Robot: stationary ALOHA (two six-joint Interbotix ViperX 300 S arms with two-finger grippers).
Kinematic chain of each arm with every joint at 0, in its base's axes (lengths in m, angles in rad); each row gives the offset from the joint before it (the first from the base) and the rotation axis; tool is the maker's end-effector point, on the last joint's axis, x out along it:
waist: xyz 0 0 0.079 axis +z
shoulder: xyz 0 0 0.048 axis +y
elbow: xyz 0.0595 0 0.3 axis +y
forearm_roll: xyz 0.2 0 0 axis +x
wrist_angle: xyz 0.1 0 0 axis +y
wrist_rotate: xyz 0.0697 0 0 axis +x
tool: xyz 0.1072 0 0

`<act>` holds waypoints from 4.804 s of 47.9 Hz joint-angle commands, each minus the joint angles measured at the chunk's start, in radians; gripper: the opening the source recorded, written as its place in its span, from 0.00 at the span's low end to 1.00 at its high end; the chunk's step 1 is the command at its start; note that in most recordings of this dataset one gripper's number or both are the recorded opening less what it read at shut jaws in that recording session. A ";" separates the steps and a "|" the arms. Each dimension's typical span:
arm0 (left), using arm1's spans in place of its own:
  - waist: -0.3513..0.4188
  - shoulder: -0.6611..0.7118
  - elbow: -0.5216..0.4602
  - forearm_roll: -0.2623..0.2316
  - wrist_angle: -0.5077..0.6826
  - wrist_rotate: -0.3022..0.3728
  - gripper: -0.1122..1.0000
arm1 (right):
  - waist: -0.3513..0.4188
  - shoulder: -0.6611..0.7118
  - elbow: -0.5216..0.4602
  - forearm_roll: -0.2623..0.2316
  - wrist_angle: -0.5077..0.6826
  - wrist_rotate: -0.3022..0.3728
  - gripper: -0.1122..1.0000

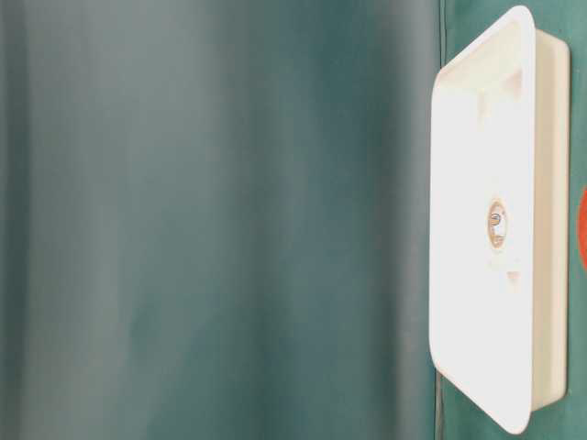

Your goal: Pick up the tape from a random location and place it into the white case.

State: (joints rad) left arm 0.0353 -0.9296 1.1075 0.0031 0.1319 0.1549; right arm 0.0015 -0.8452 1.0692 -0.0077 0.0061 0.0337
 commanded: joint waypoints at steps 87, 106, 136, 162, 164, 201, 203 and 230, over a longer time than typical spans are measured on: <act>0.000 0.008 0.000 -0.003 -0.028 -0.026 0.87 | 0.000 0.293 -0.213 0.011 -0.067 0.005 0.92; -0.008 0.009 0.002 -0.002 -0.028 -0.034 0.87 | -0.006 0.511 -0.380 0.009 -0.066 0.002 0.92; -0.009 0.011 0.002 -0.003 -0.028 -0.035 0.87 | -0.012 0.626 -0.548 0.006 0.290 0.041 0.92; -0.009 0.011 0.002 -0.003 -0.028 -0.035 0.87 | -0.012 0.759 -0.736 -0.003 0.641 0.067 0.92; -0.009 0.011 0.002 -0.003 -0.029 -0.035 0.87 | -0.012 0.759 -0.736 -0.003 0.641 0.067 0.92; -0.009 0.011 0.002 -0.003 -0.028 -0.035 0.87 | -0.012 0.759 -0.735 -0.006 0.637 0.067 0.92; -0.009 0.011 0.002 -0.003 -0.029 -0.035 0.87 | -0.012 0.759 -0.735 -0.006 0.637 0.067 0.92; -0.009 0.011 0.000 -0.003 -0.029 -0.035 0.87 | -0.006 0.818 -0.707 -0.005 0.586 0.072 0.92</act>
State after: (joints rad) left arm 0.0276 -0.9250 1.1229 0.0015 0.1135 0.1212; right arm -0.0092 -0.0291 0.3666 -0.0123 0.6121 0.1028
